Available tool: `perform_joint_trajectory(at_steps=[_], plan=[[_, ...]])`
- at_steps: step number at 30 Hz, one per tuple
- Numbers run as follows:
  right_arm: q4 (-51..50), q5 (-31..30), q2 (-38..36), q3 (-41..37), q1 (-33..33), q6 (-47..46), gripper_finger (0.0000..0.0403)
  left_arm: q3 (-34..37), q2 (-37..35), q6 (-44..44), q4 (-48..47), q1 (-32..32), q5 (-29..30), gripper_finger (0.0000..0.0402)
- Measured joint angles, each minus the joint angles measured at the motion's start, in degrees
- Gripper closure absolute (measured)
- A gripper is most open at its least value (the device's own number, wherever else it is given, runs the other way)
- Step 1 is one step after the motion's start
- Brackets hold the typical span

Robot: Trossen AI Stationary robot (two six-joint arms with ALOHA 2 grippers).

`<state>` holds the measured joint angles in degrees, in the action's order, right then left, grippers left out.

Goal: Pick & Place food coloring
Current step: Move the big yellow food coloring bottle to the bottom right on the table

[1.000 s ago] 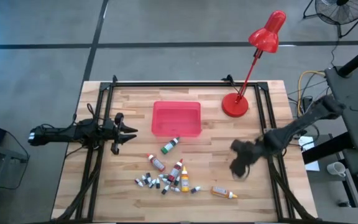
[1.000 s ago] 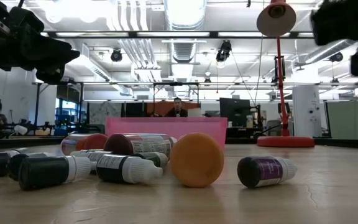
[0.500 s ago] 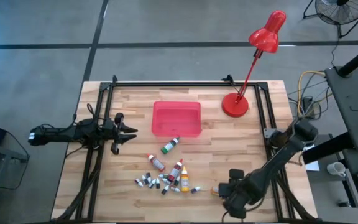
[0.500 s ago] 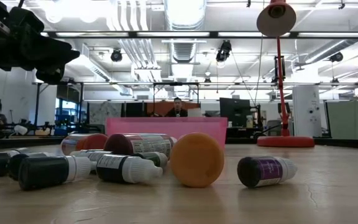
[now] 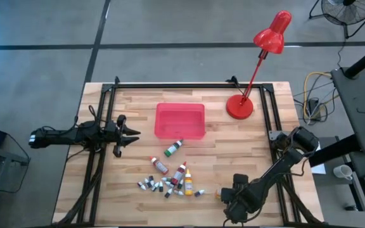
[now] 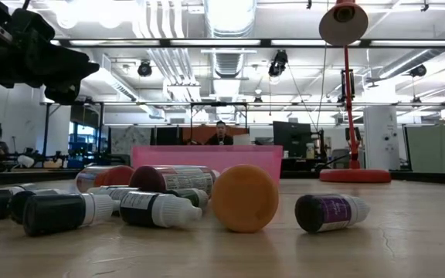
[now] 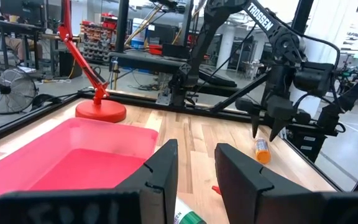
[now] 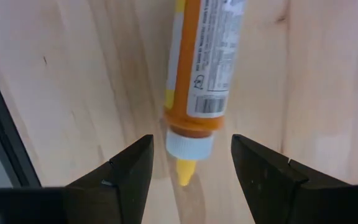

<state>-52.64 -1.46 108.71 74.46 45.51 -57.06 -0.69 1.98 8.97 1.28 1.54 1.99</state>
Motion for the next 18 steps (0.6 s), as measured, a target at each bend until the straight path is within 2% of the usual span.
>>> perform_joint_trajectory(at_steps=[11, 15, 18], plan=[[0.15, 2.41, 5.12, -0.95, -2.36, 3.21, 0.02, 0.0, 0.0, 0.0, 0.0, 0.01, -0.04, 0.0321], [-0.21, 1.47, 3.84, -1.59, -3.98, 3.93, 0.0232, 0.0, 0.0, 0.0, 0.0, -0.01, -0.01, 0.0321], [-1.05, -0.47, 2.87, -2.39, -5.93, 4.97, 0.0271, 0.0, 0.0, 0.0, 0.0, -0.02, 0.0, 0.0321]])
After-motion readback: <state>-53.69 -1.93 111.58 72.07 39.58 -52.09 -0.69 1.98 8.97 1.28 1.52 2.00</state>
